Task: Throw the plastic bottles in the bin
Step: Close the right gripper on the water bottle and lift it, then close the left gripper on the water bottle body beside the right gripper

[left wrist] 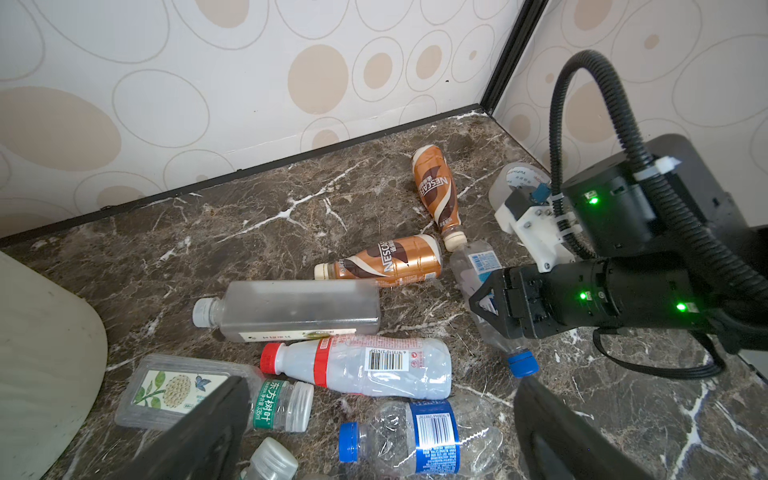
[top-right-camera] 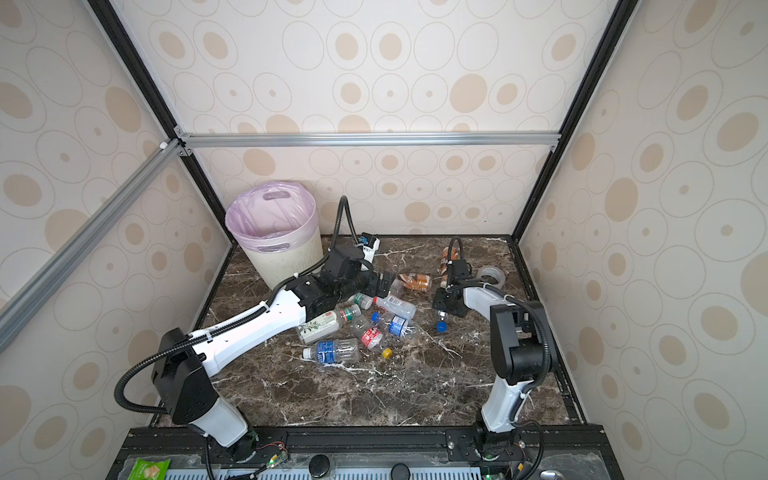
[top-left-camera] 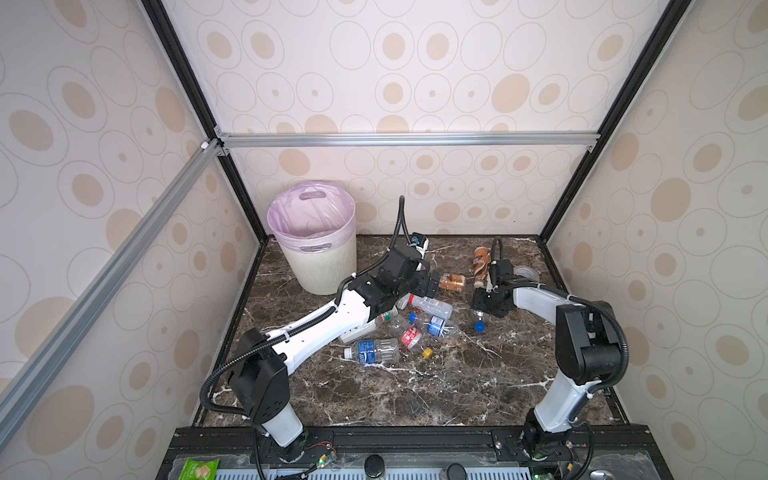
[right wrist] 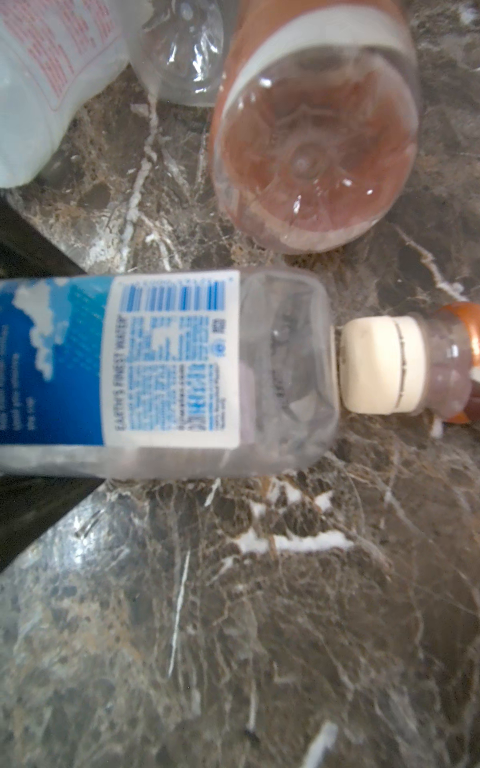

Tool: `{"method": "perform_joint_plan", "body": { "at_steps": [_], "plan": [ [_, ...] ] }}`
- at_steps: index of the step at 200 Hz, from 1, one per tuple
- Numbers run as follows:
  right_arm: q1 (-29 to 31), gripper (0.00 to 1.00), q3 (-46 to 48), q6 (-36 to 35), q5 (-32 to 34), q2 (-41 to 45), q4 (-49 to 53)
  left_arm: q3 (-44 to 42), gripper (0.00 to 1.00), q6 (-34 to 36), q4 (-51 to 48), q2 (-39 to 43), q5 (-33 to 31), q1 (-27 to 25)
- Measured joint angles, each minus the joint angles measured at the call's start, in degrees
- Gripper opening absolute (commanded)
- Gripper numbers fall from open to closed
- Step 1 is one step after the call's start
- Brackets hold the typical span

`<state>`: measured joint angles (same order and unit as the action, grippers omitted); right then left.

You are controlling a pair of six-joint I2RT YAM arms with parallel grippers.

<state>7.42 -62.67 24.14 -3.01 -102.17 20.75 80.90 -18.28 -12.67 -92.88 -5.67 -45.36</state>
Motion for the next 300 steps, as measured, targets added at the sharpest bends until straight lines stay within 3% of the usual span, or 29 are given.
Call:
{"method": "perform_joint_plan", "body": {
  "at_steps": [49, 91, 124, 209, 300],
  "plan": [
    [0.0, 0.5, 0.3, -0.2, -0.2, 0.5, 0.5, -1.1, 0.99, -0.9, 0.3, 1.0, 0.0, 0.0],
    [0.4, 0.49, 0.7, -0.8, -1.8, 5.5, 2.2, -1.0, 0.99, -2.1, 0.2, 1.0, 0.1, 0.0],
    [4.8, 0.49, 0.6, -2.2, -2.6, 13.6, 1.7, 1.7, 0.99, -4.5, -1.7, 0.0, 0.9, 0.7],
    [16.4, 0.49, -2.6, -7.3, -6.1, 22.5, -2.4, -0.5, 0.99, -16.5, 5.4, 0.4, 17.8, 9.9],
    [21.2, 0.49, -4.0, -8.4, -4.7, 23.9, -6.1, -3.9, 0.99, -24.4, 13.8, 0.4, 26.1, 10.4]
  ]
}}
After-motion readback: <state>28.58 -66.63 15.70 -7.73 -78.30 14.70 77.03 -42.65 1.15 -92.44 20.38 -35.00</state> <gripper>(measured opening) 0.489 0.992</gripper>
